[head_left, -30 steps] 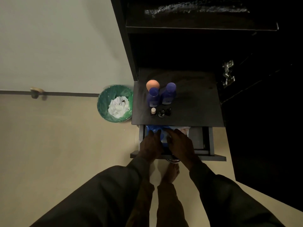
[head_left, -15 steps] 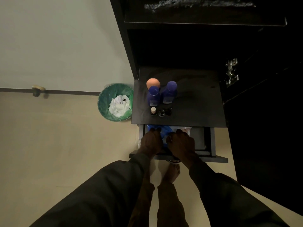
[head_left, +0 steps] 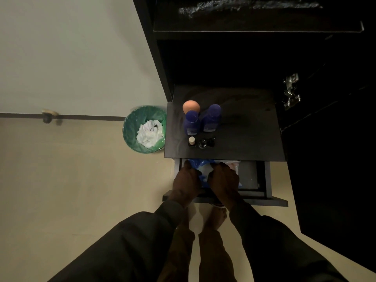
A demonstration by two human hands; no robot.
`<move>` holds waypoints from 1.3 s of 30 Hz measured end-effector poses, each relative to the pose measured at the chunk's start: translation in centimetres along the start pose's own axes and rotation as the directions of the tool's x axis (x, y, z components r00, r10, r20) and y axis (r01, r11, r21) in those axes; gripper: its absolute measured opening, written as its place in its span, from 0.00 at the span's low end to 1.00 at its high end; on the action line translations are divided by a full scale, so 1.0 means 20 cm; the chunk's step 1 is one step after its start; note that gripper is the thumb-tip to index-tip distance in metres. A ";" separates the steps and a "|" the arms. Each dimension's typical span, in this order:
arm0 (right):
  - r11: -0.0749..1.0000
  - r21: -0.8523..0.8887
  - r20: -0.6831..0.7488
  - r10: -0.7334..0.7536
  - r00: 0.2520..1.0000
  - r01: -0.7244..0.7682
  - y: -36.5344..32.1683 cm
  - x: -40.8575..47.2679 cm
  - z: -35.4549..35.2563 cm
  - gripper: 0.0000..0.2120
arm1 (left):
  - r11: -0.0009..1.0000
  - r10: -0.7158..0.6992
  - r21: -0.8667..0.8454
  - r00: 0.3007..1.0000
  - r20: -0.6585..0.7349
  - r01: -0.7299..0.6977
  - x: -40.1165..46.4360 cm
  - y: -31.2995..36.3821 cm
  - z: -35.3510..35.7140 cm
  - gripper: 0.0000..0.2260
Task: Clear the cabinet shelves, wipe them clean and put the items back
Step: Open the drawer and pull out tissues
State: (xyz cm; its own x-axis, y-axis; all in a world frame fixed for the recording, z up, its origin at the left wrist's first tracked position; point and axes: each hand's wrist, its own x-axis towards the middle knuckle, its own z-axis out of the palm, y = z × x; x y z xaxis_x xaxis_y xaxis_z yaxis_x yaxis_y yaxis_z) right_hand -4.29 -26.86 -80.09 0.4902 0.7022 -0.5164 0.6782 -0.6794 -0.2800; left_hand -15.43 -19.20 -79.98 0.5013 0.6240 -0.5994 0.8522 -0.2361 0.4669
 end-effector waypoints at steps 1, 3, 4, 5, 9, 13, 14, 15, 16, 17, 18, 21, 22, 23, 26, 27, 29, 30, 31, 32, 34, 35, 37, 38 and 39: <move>1.000 0.008 -0.004 0.000 1.000 0.000 -0.01 0.01 0.00 0.18 | 1.000 0.007 0.000 1.000 -0.005 -0.007 0.00 0.00 0.00 0.19; 0.999 0.042 -0.076 -0.001 0.997 0.004 -0.01 0.03 0.02 0.15 | 1.000 0.018 0.002 1.000 -0.015 -0.018 -0.01 -0.02 0.00 0.21; 0.999 0.046 -0.110 0.011 0.994 -0.006 -0.02 0.03 0.02 0.14 | 1.000 0.024 -0.004 1.000 -0.020 -0.024 -0.01 -0.03 0.01 0.23; 0.999 0.050 -0.122 0.022 0.992 -0.016 -0.03 0.04 0.02 0.13 | 1.000 0.023 -0.009 1.000 -0.020 -0.023 -0.02 -0.04 0.01 0.24; 0.999 0.028 -0.078 0.039 0.996 -0.036 -0.04 0.06 0.02 0.14 | 0.999 0.005 0.035 1.000 0.020 -0.006 -0.03 -0.05 0.00 0.24; 0.999 0.005 -0.050 -0.053 0.997 0.054 -0.02 0.04 0.05 0.14 | 0.989 0.059 0.131 0.997 0.053 -0.066 -0.04 -0.06 -0.02 0.23; 0.998 -0.005 -0.051 -0.069 0.996 0.069 -0.01 0.03 0.06 0.13 | 0.988 0.065 0.136 0.996 0.055 -0.072 -0.04 -0.06 -0.02 0.23; 0.997 -0.007 -0.059 -0.077 0.995 0.077 0.00 0.03 0.06 0.12 | 0.989 0.062 0.128 0.997 0.052 -0.068 -0.04 -0.06 -0.01 0.23; 0.996 -0.004 -0.069 -0.084 0.994 0.084 0.00 0.03 0.06 0.12 | 0.992 0.050 0.111 0.998 0.045 -0.055 -0.04 -0.06 -0.01 0.24; 0.996 0.012 -0.072 -0.088 0.994 0.089 0.00 0.03 0.06 0.11 | 0.995 0.037 0.090 0.998 0.042 -0.040 -0.04 -0.06 -0.01 0.24; 0.995 0.030 -0.071 -0.091 0.993 0.093 0.00 0.03 0.06 0.11 | 0.997 0.034 0.073 0.999 0.035 -0.036 -0.05 -0.06 0.00 0.24; 0.994 0.028 -0.058 -0.102 0.993 0.104 0.00 0.03 0.05 0.10 | 0.995 0.057 0.077 0.998 0.022 -0.059 -0.06 -0.06 -0.01 0.22; 0.993 0.014 -0.053 -0.114 0.992 0.115 0.01 0.02 0.06 0.10 | 0.995 0.059 0.077 0.998 0.022 -0.061 -0.06 -0.06 -0.01 0.22; 0.993 0.004 -0.048 -0.121 0.991 0.122 0.01 0.02 0.06 0.11 | 0.996 0.057 0.072 0.998 0.022 -0.058 -0.05 -0.06 -0.01 0.21; 0.991 0.016 -0.059 -0.134 0.989 0.135 0.02 0.01 0.07 0.13 | 0.997 0.055 0.048 0.998 0.019 -0.055 -0.06 -0.07 -0.01 0.23; 0.990 0.021 -0.068 -0.135 0.989 0.137 0.02 0.02 0.07 0.13 | 0.997 0.062 0.049 0.998 0.021 -0.063 -0.06 -0.07 -0.01 0.23; 0.991 0.001 -0.059 -0.132 0.990 0.132 0.01 0.03 0.06 0.11 | 0.994 0.075 0.072 0.997 0.027 -0.077 -0.06 -0.06 -0.01 0.23; 0.992 -0.015 -0.056 -0.128 0.990 0.127 0.01 0.04 0.05 0.10 | 0.994 0.075 0.074 0.997 0.026 -0.077 -0.06 -0.06 0.00 0.23; 0.992 -0.018 -0.061 -0.124 0.990 0.123 0.00 0.05 0.06 0.09 | 0.994 0.076 0.072 0.997 0.022 -0.078 -0.06 -0.06 0.00 0.23; 0.992 -0.012 -0.061 -0.122 0.991 0.122 0.00 0.06 0.06 0.09 | 0.993 0.079 0.082 0.997 0.020 -0.080 -0.06 -0.06 0.00 0.23; 0.992 0.019 -0.050 -0.126 0.991 0.127 0.02 0.06 0.07 0.10 | 0.988 0.100 0.117 0.995 0.024 -0.102 -0.07 -0.07 -0.01 0.21; 0.991 0.040 -0.047 -0.128 0.991 0.129 0.02 0.05 0.08 0.11 | 0.985 0.115 0.126 0.993 0.028 -0.117 -0.07 -0.08 -0.01 0.20; 0.988 0.085 -0.074 -0.122 0.990 0.129 0.05 0.04 0.10 0.11 | 0.986 0.122 0.115 0.992 0.030 -0.124 -0.07 -0.08 -0.01 0.20; 0.985 0.120 -0.102 -0.110 0.989 0.122 0.06 0.03 0.10 0.11 | 0.987 0.115 0.107 0.993 0.029 -0.117 -0.07 -0.08 -0.01 0.20; 0.979 0.169 -0.128 -0.091 0.988 0.112 0.06 0.02 0.09 0.10 | 0.990 0.104 0.090 0.994 0.022 -0.106 -0.06 -0.08 0.00 0.20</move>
State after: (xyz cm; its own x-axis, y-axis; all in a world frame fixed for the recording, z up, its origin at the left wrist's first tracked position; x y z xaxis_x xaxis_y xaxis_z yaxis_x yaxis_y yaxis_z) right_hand -4.21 -27.75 -82.16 0.4927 0.7825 -0.3807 0.6262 -0.6226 -0.4692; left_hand -17.39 -19.56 -79.87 0.5907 0.5795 -0.5614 0.8043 -0.3668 0.4676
